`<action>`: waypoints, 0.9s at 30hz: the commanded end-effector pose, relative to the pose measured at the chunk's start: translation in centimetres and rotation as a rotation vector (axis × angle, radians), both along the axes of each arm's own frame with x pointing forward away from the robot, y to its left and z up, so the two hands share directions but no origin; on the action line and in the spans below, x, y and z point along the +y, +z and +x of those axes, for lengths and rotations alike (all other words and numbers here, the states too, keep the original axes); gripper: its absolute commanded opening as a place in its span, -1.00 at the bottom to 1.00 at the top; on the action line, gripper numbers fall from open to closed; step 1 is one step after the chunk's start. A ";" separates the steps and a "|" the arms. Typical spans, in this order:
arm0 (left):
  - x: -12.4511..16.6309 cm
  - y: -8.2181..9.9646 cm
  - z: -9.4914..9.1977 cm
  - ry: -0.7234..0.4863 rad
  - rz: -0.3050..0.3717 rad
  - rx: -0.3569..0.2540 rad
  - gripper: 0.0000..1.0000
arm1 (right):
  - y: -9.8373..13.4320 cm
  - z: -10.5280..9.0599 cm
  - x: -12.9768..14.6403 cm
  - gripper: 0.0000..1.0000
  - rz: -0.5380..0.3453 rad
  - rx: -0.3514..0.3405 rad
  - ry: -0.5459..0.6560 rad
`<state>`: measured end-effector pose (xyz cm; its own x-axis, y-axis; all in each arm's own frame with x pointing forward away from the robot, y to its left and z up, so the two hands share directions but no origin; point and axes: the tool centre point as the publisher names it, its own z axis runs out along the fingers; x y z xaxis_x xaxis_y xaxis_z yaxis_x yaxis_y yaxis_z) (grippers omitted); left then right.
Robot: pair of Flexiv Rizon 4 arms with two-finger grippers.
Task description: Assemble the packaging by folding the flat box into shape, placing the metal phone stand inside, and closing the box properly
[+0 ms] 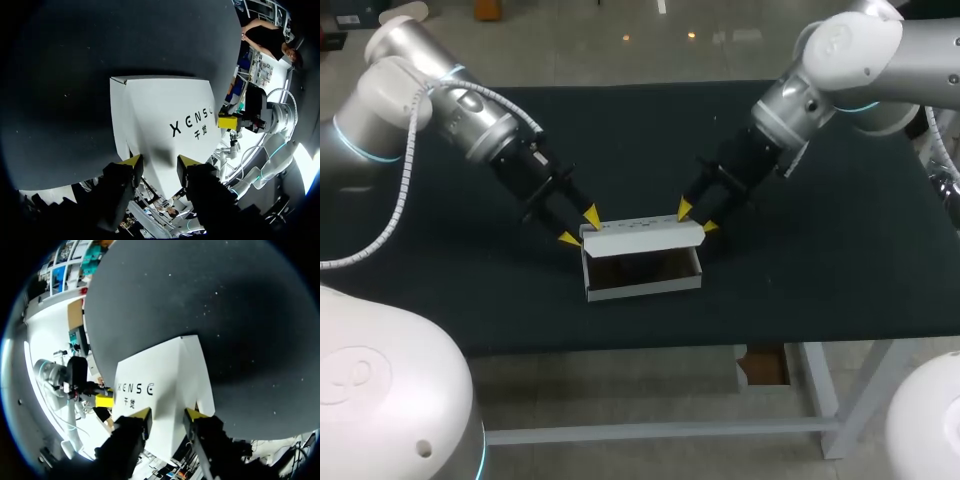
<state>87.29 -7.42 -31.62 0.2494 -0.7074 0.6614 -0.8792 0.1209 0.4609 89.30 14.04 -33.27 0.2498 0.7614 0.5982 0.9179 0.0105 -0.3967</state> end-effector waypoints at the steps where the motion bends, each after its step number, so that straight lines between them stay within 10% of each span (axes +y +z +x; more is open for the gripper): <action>1: -0.5 -0.1 0.6 -0.015 -0.005 0.018 -0.07 | 0.1 0.4 0.4 -0.11 0.011 0.026 0.015; 27: -0.1 0.3 0.9 -0.048 -0.061 0.080 -0.07 | 0.7 0.5 0.7 -0.11 0.035 0.067 0.026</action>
<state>87.69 -7.05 -31.22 0.2700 -0.6787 0.6830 -0.8393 0.1817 0.5124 89.40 14.24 -32.52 0.2720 0.7483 0.6051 0.8933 0.0375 -0.4480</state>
